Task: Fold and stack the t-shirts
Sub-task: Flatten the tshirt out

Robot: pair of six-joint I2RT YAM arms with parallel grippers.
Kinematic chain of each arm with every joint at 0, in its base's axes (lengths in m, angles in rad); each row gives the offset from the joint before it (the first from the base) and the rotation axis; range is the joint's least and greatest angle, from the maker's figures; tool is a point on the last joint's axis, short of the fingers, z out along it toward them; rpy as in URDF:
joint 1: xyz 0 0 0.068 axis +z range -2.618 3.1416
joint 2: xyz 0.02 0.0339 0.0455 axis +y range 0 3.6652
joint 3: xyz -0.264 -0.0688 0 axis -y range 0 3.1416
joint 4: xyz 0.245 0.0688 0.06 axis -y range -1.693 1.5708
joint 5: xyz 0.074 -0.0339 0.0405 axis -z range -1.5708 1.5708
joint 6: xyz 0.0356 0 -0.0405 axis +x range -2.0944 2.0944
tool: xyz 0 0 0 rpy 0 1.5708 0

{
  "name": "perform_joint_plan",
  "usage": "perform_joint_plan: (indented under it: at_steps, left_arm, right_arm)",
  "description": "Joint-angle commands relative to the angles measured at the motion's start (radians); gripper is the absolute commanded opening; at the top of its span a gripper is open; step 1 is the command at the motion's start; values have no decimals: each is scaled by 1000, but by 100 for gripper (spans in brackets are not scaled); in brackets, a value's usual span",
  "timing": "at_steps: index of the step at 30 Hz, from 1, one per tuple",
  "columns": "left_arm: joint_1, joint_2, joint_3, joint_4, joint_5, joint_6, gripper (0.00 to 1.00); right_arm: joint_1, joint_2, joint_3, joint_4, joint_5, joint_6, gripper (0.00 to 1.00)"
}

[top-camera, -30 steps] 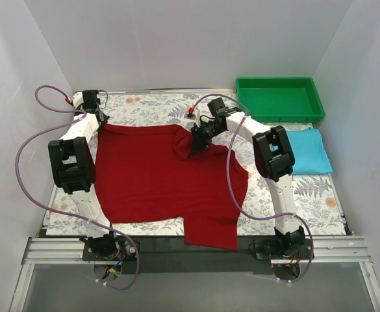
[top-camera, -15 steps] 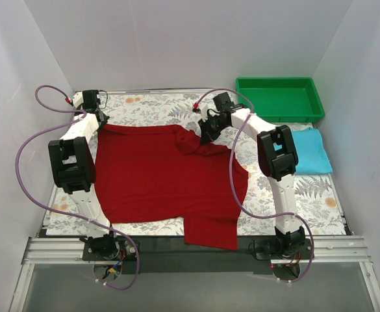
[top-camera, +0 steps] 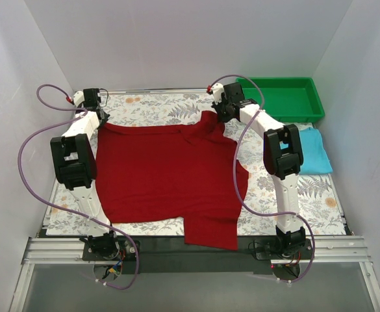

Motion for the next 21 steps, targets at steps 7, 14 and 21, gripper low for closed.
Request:
perform_joint_plan:
  at_steps: [7, 14, 21]
  left_arm:
    - [10, -4, 69, 34, -34, -11, 0]
    - [12, 6, 74, 40, -41, -5, 0]
    - [12, 31, 74, 40, -30, -7, 0]
  right_arm:
    - [3, 18, 59, 169, 241, -23, 1]
    - [5, 50, 73, 180, 390, 18, 27]
    - [5, -57, -24, 172, 215, 92, 39]
